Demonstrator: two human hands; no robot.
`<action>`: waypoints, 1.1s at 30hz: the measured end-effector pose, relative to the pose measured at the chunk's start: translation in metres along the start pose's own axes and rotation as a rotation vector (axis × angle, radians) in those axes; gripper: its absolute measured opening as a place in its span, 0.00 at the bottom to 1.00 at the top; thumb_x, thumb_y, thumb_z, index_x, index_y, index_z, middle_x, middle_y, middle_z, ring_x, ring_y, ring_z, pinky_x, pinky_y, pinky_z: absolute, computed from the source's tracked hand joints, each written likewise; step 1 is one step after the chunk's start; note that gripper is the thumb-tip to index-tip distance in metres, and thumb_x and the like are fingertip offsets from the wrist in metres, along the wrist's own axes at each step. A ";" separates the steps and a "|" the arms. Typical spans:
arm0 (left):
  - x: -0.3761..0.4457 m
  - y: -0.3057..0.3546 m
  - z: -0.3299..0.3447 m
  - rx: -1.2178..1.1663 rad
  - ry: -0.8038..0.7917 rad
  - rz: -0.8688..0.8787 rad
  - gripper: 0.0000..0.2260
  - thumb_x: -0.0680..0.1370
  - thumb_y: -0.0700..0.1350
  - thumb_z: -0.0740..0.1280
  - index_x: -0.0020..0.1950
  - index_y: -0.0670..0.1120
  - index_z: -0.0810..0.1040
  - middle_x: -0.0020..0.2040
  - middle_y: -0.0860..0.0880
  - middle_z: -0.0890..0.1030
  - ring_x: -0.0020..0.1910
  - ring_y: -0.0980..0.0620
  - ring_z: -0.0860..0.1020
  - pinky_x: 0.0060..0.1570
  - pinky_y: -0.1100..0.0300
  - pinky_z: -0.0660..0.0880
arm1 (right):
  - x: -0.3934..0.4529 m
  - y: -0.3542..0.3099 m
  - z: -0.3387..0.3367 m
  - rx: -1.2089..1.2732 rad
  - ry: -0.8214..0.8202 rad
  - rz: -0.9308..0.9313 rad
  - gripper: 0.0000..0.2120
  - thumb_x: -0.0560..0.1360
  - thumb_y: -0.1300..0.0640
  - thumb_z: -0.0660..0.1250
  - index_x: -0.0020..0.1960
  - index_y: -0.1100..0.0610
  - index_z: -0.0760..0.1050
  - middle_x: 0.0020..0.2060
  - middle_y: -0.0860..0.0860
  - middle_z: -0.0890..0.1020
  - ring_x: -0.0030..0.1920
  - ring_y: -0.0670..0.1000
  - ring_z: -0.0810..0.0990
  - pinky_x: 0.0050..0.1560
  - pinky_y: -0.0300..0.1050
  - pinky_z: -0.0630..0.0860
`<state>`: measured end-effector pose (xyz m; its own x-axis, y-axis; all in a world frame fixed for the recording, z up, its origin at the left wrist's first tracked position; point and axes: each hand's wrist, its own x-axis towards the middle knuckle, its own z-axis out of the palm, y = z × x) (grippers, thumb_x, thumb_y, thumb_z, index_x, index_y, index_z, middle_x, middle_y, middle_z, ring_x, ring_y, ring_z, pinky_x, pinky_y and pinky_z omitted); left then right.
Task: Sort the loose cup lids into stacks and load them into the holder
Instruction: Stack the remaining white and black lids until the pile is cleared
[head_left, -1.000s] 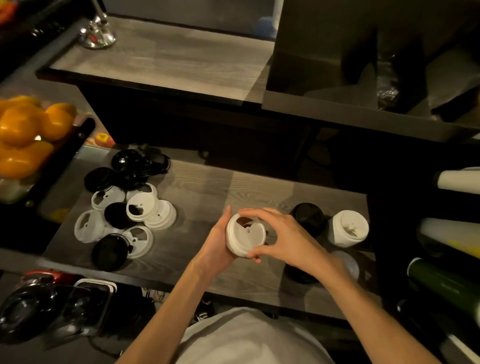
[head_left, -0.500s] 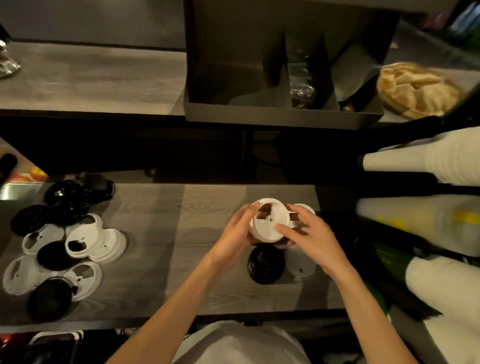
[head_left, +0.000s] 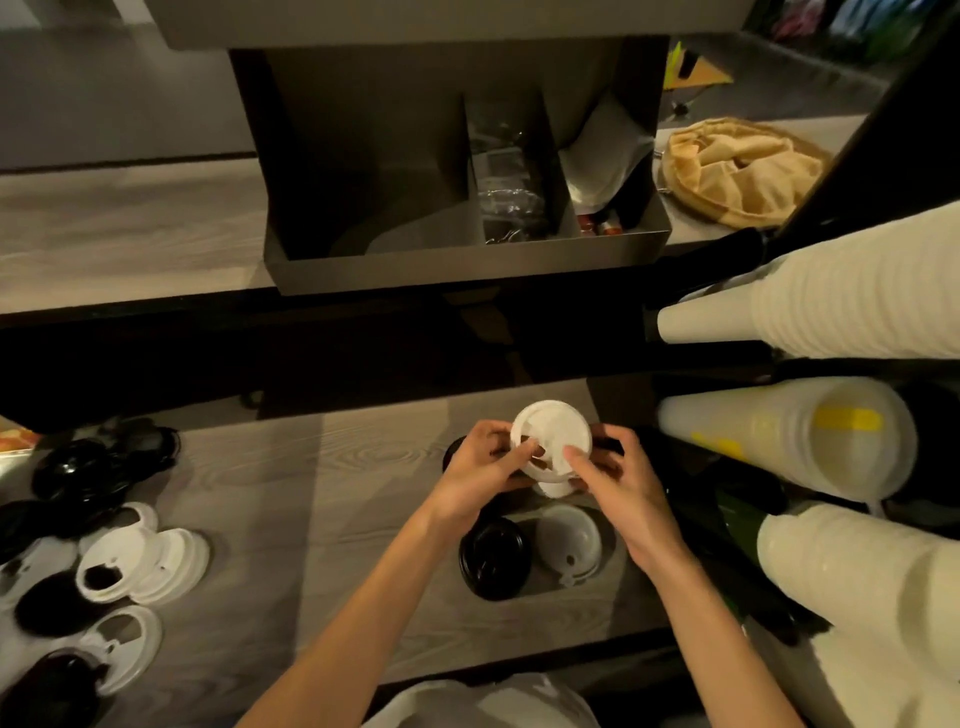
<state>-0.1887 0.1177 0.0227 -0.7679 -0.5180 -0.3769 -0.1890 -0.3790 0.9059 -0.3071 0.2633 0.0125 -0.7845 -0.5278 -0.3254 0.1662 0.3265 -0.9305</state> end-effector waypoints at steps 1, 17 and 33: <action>0.003 0.001 0.002 0.034 0.015 -0.008 0.15 0.80 0.46 0.70 0.64 0.40 0.74 0.58 0.41 0.83 0.57 0.45 0.84 0.57 0.48 0.82 | 0.006 0.001 -0.004 -0.035 0.013 -0.018 0.18 0.77 0.50 0.74 0.65 0.46 0.75 0.60 0.51 0.83 0.56 0.49 0.84 0.54 0.46 0.82; 0.072 -0.010 0.021 0.752 0.210 -0.002 0.14 0.81 0.48 0.69 0.61 0.41 0.82 0.54 0.43 0.85 0.54 0.45 0.83 0.56 0.55 0.80 | 0.062 0.019 0.001 -0.312 0.176 -0.123 0.14 0.80 0.51 0.71 0.62 0.58 0.81 0.53 0.52 0.85 0.50 0.47 0.81 0.43 0.30 0.73; 0.090 -0.030 0.026 0.875 0.223 -0.066 0.11 0.81 0.41 0.68 0.62 0.39 0.81 0.58 0.40 0.83 0.58 0.42 0.82 0.55 0.56 0.77 | 0.074 0.067 0.015 -0.421 0.183 -0.088 0.14 0.84 0.49 0.61 0.68 0.46 0.76 0.61 0.55 0.79 0.62 0.58 0.79 0.57 0.52 0.79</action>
<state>-0.2683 0.1024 -0.0333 -0.6196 -0.6871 -0.3794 -0.6963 0.2580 0.6698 -0.3452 0.2339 -0.0764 -0.8835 -0.4332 -0.1780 -0.1330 0.5965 -0.7915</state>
